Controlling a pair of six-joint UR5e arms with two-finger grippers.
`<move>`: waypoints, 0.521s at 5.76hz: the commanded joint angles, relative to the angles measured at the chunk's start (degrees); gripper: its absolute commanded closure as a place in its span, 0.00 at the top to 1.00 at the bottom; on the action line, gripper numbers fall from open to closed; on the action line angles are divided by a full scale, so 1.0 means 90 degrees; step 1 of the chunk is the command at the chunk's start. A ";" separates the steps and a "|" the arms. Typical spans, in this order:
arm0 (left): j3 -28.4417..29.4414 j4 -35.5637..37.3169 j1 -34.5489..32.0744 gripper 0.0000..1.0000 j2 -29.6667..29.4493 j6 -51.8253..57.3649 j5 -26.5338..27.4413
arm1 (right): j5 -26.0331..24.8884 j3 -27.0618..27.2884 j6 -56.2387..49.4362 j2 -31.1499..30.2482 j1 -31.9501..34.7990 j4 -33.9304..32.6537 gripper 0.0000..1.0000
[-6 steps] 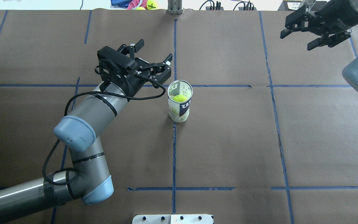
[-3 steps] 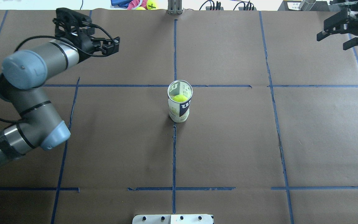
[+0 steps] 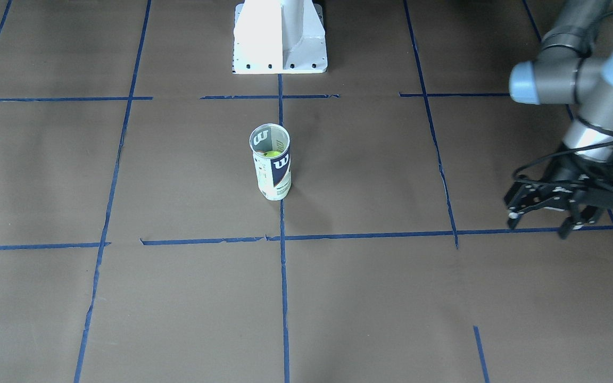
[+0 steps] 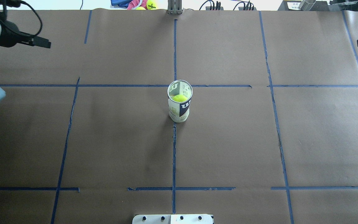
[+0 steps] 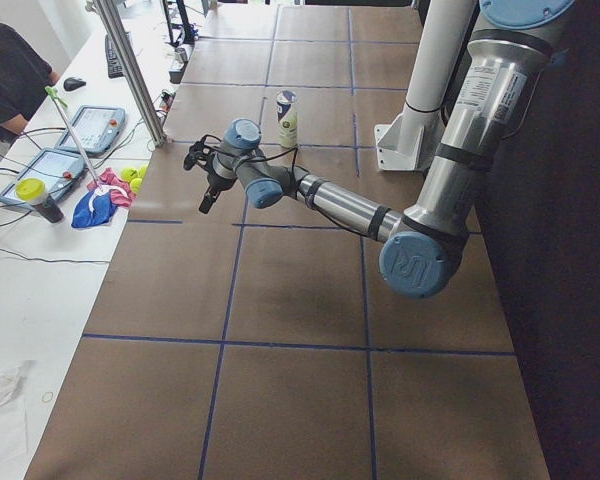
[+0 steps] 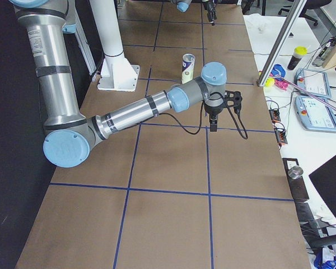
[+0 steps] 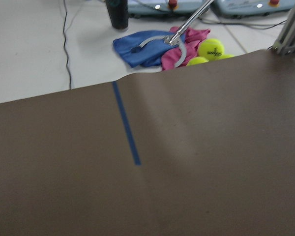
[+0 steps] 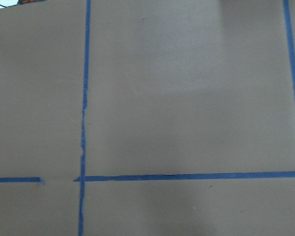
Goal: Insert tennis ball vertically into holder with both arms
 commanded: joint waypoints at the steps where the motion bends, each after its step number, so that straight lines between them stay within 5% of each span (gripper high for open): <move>1: -0.0040 0.1129 -0.1330 0.99 0.0617 0.1686 -0.1308 | -0.0012 -0.1357 -0.1960 -0.0079 0.0703 -0.0002 1.00; 3: -0.0167 0.2981 -0.2395 0.99 0.0756 0.3374 -0.1956 | -0.0022 -0.2280 -0.2684 -0.0205 0.0902 0.0008 1.00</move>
